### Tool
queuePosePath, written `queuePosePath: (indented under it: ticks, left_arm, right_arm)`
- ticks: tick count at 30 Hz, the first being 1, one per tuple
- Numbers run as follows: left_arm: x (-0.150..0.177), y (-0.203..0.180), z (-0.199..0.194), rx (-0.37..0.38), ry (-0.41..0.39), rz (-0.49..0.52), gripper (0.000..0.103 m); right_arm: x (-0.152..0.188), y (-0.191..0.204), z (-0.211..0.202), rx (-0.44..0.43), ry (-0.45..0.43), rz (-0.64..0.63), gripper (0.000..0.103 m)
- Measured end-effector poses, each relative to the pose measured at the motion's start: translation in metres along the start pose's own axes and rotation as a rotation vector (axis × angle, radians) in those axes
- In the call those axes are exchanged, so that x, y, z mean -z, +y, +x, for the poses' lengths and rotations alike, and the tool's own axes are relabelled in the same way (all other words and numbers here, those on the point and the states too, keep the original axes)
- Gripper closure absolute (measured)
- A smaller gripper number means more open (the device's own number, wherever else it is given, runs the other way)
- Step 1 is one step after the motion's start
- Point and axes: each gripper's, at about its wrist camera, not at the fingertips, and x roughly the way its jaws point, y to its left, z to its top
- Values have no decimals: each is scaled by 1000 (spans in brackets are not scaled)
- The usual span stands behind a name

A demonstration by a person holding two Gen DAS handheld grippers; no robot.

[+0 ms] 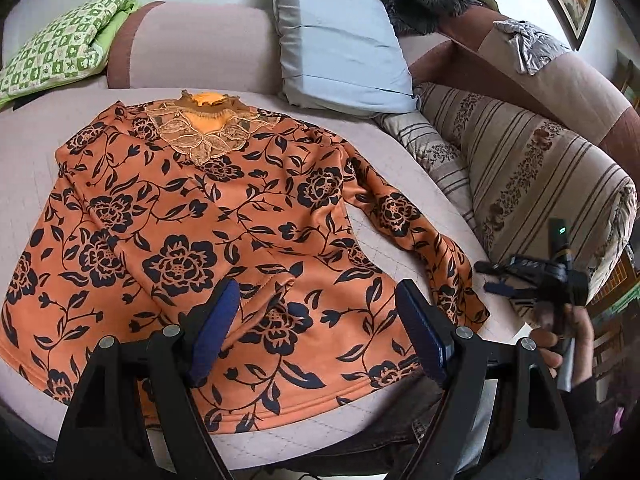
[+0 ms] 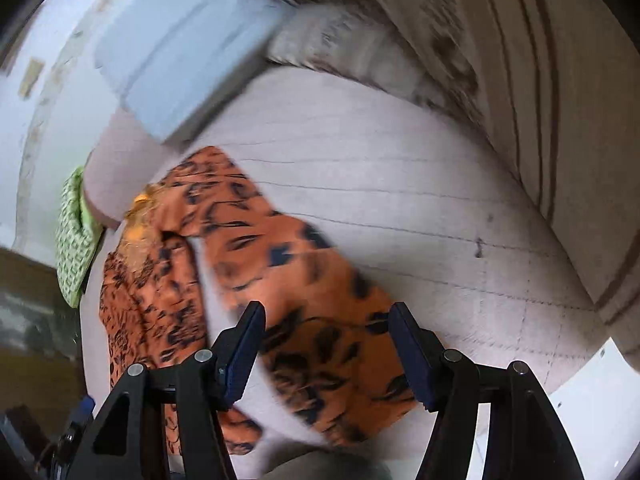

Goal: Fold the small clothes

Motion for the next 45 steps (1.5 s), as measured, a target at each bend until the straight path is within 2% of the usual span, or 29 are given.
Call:
queuePosePath:
  ticks: [4, 6, 8, 10, 11, 12, 14, 16, 18, 21, 23, 24, 26, 29, 31, 33, 36, 39, 41, 42, 44, 45]
  left_arm:
    - [0, 2, 4, 3, 16, -28, 23]
    - [0, 2, 5, 7, 27, -34, 23]
    - [0, 0, 5, 15, 28, -34, 23]
    - [0, -3, 4, 19, 29, -33, 23]
    - [0, -4, 4, 24, 29, -33, 23]
    - [0, -5, 2, 27, 27, -31, 23]
    - [-1, -4, -2, 29, 21, -26, 23]
    - [-2, 0, -7, 31, 11, -25, 23]
    - [-5, 9, -12, 27, 5, -35, 23]
    - [-12, 29, -17, 35, -2, -79, 23]
    - [-17, 46, -23, 42, -14, -108, 23]
    - [-20, 54, -25, 42, -21, -113, 23]
    - [-27, 73, -31, 35, -36, -129, 23]
    - [-42, 118, -39, 15, -62, -188, 23]
    - [-50, 151, -42, -4, -73, -233, 23]
    - [-58, 180, -41, -16, -81, -282, 23]
    - [-68, 220, -29, 0, -68, -361, 23]
    - [-66, 240, -5, 23, -48, -394, 23]
    - [-62, 247, 14, 42, 8, -432, 23]
    - [-60, 249, 24, 73, 43, -465, 23]
    - [-60, 245, 34, 123, 83, -474, 23]
    - [-59, 241, 36, 132, 97, -463, 23]
  right_arm:
    - [-3, -20, 26, 64, 64, 32, 40]
    - [-1, -16, 39, 101, 86, -9, 41]
    - [-2, -9, 37, 153, 87, -34, 55]
    - [1, -2, 39, 213, 99, -75, 78]
    - [3, 2, 39, 215, 103, -94, 85]
    - [4, 7, 39, 192, 115, -107, 98]
    - [5, 12, 32, 189, 109, -98, 98]
    - [7, 26, 8, 130, 46, -91, 98]
    - [12, 56, -32, 73, -67, -126, 98]
    - [20, 111, -79, 6, -193, -216, 98]
    - [26, 145, -98, -13, -235, -270, 98]
    - [31, 175, -103, -28, -259, -322, 98]
    - [41, 207, -107, -71, -263, -383, 98]
    - [65, 272, -87, -146, -221, -514, 98]
    - [82, 307, -58, -215, -157, -574, 98]
    - [100, 339, -16, -295, -78, -615, 98]
    - [131, 366, 44, -413, 45, -646, 98]
    - [152, 373, 108, -457, 125, -649, 98]
    - [165, 367, 140, -447, 180, -633, 98]
    - [168, 361, 161, -435, 247, -607, 98]
    - [162, 350, 175, -460, 319, -542, 97]
    - [153, 344, 173, -499, 323, -511, 97]
